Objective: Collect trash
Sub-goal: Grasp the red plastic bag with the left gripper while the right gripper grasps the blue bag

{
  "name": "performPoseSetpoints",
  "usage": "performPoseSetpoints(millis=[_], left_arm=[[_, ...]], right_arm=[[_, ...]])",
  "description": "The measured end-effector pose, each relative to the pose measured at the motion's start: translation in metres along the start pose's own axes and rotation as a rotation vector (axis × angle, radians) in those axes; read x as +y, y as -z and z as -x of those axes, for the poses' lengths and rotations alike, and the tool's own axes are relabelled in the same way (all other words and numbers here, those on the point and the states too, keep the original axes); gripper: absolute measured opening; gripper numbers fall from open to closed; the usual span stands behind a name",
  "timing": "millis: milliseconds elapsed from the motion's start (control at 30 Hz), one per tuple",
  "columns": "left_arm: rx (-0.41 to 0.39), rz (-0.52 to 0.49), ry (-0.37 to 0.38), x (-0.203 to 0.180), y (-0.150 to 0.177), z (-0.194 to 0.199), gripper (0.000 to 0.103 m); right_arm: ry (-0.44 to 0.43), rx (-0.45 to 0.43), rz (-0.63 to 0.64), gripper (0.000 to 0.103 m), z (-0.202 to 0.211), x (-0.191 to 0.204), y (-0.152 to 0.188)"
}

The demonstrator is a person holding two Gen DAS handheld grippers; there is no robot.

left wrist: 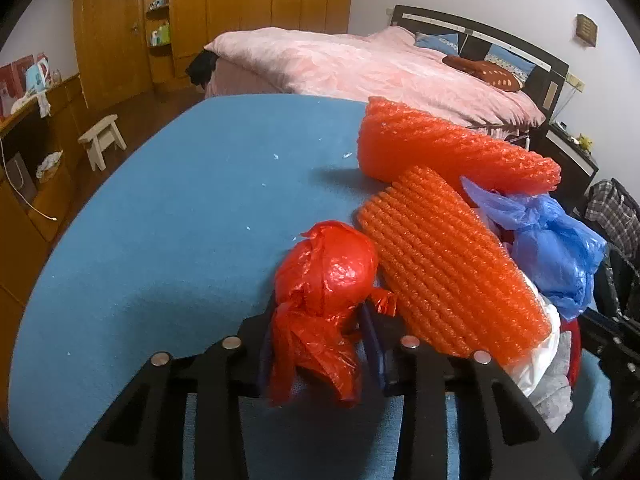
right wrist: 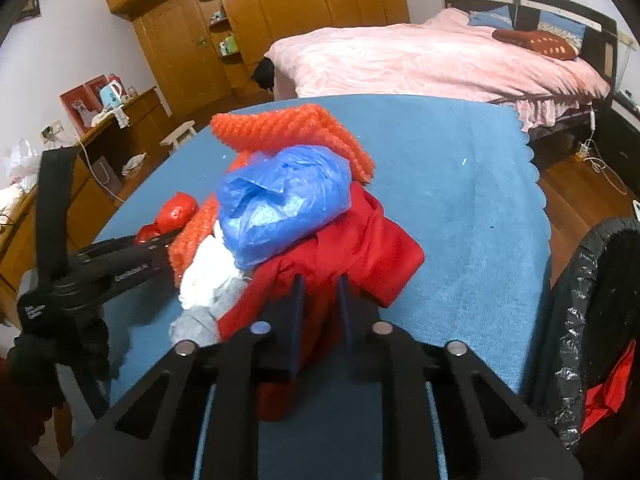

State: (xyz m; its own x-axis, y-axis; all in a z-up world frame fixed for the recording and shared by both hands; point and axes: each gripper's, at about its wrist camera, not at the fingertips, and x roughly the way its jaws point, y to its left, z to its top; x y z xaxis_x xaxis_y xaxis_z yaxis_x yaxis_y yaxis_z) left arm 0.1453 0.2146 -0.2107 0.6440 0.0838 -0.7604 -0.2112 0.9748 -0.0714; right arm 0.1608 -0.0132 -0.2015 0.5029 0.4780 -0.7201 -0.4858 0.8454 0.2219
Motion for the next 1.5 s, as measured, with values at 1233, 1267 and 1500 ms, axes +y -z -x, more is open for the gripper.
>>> performPoseSetpoints(millis=[1233, 1267, 1500], left_arm=[[-0.149, -0.003, -0.002, -0.015, -0.026, 0.052, 0.036], [-0.148, -0.001, -0.003, -0.013, -0.027, 0.051, 0.036], [-0.142, 0.008, -0.004, -0.01, -0.026, 0.049, 0.036]], right_arm=[[0.025, -0.09, 0.009, 0.078, 0.009, 0.012, -0.043], [0.026, -0.083, 0.007, 0.078, 0.004, 0.012, -0.045], [0.011, -0.03, 0.012, 0.071, -0.022, 0.012, -0.048]])
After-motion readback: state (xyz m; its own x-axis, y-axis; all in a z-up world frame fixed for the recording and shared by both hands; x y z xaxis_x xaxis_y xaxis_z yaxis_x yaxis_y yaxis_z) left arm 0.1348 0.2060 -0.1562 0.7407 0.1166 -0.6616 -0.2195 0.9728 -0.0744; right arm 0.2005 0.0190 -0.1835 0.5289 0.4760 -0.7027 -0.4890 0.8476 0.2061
